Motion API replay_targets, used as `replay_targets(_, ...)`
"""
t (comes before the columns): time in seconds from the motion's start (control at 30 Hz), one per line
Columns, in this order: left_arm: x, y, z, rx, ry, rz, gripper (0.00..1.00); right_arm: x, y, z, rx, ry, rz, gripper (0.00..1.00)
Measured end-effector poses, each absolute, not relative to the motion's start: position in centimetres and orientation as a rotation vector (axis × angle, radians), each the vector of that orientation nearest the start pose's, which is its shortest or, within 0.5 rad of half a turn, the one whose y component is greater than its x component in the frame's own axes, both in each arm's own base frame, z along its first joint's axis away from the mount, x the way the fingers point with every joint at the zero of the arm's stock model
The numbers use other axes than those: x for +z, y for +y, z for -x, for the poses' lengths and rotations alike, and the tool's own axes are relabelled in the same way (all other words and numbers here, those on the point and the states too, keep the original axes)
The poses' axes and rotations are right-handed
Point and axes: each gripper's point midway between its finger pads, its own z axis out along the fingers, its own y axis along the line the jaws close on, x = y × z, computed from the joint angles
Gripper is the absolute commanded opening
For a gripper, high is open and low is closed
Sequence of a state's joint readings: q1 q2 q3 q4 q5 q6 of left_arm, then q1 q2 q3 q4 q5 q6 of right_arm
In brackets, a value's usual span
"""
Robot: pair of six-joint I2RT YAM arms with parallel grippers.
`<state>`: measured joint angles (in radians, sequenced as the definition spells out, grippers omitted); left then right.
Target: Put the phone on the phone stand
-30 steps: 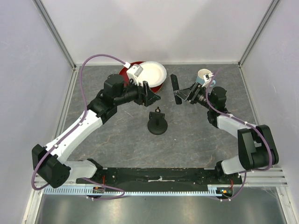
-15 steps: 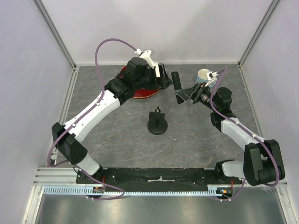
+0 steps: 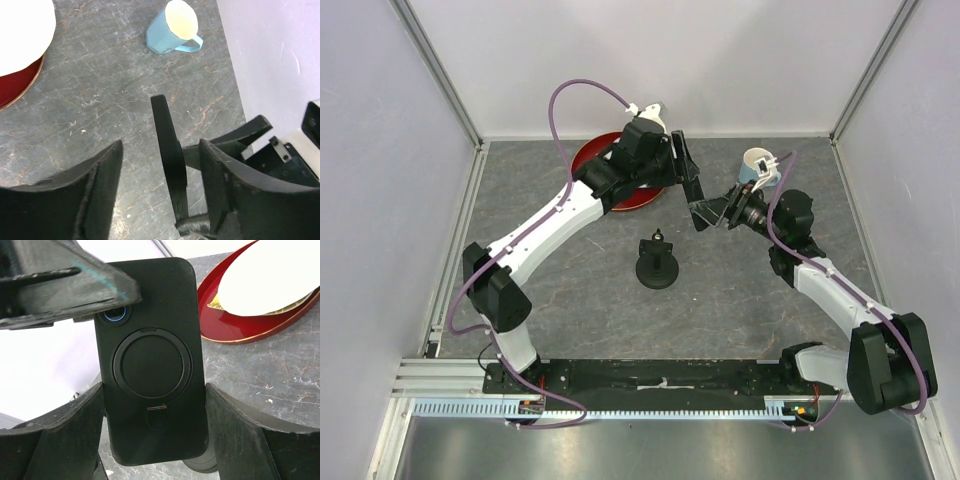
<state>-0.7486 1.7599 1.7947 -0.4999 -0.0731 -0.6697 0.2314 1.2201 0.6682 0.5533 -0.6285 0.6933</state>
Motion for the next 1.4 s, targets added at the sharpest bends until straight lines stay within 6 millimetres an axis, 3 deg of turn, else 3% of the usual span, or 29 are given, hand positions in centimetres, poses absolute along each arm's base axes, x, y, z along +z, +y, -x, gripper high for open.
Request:
replay_targets(0.03, 29.7, -36.6, -37.5, -0.793, 2.138, -0.029, 0.62, 25.2, 20.8, -32.9, 1.194, 1.703, 0.152, 0.0)
replay_targets(0.13, 29.1, -36.5, -37.7, -0.779, 2.151, -0.01, 0.4, 24.6, 21.5, -32.5, 1.171, 1.727, 0.176, 0.0)
replay_targets(0.17, 29.1, -36.3, -37.8, -0.771, 2.152, -0.001, 0.27, 24.4, 21.8, -32.3, 1.162, 1.74, 0.185, 0.0)
replay_targets(0.27, 28.9, -36.0, -38.0, -0.751, 2.149, 0.019, 0.02, 23.8, 22.7, -32.0, 1.136, 1.769, 0.205, 0.0)
replay_targets(0.33, 28.6, -35.6, -37.8, -0.74, 2.149, 0.032, 0.02, 23.3, 23.3, -31.9, 1.103, 1.796, 0.212, 0.01)
replay_targets(0.37, 28.4, -35.3, -37.7, -0.734, 2.149, 0.036, 0.02, 23.2, 23.6, -31.8, 1.097, 1.807, 0.219, 0.06)
replay_targets(0.4, 28.2, -34.8, -37.4, -0.721, 2.149, 0.042, 0.02, 23.0, 24.0, -31.7, 1.086, 1.818, 0.229, 0.3)
replay_targets(0.5, 28.0, -33.1, -36.7, -0.69, 2.139, 0.064, 0.02, 22.8, 25.3, -31.2, 1.073, 1.839, 0.272, 0.65)
replay_targets(0.6, 28.8, -31.5, -36.2, -0.674, 2.115, 0.09, 0.02, 23.4, 26.6, -31.0, 1.053, 1.822, 0.333, 0.78)
replay_targets(0.77, 30.3, -28.4, -36.5, -0.671, 2.071, 0.171, 0.02, 25.4, 28.2, -31.0, 0.947, 1.741, 0.415, 0.89)
replay_targets(0.83, 30.9, -27.4, -36.7, -0.68, 2.057, 0.225, 0.02, 25.7, 28.6, -30.7, 0.886, 1.714, 0.439, 0.98)
replay_targets(1.17, 31.3, -27.2, -36.9, -0.771, 2.047, 0.462, 0.02, 25.2, 30.7, -28.0, 0.49, 1.646, 0.578, 0.96)
replay_targets(1.27, 31.1, -27.3, -36.7, -0.789, 2.061, 0.508, 0.02, 25.7, 31.2, -28.1, 0.345, 1.627, 0.58, 0.84)
replay_targets(1.37, 30.6, -27.2, -36.4, -0.787, 2.084, 0.543, 0.02, 25.5, 31.6, -28.5, 0.182, 1.617, 0.575, 0.57)
replay_targets(1.4, 30.3, -27.1, -36.2, -0.781, 2.094, 0.551, 0.02, 25.2, 31.6, -28.6, 0.13, 1.614, 0.582, 0.4)
